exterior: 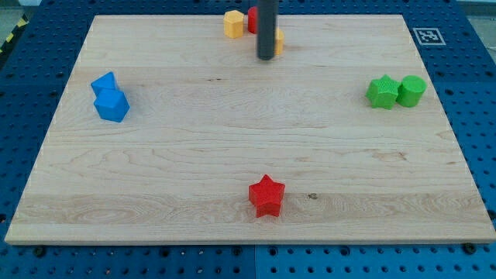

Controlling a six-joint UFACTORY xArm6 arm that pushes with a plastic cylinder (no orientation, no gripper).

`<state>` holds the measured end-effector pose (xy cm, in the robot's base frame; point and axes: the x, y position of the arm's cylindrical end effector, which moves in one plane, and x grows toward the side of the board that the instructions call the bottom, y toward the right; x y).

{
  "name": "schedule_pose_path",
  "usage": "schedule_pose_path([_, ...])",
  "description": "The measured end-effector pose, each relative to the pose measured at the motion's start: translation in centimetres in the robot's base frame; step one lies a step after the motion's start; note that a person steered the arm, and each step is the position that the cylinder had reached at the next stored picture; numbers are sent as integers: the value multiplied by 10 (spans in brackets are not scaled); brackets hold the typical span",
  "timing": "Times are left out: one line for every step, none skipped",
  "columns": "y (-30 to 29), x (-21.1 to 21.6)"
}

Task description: Move the yellow heart closer to the yellow hexagon

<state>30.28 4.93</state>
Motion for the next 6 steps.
schedule_pose_path([49, 0])
schedule_pose_path([60, 0])
schedule_pose_path([54, -2])
schedule_pose_path([34, -14])
schedule_pose_path([23, -23])
schedule_pose_path([13, -26])
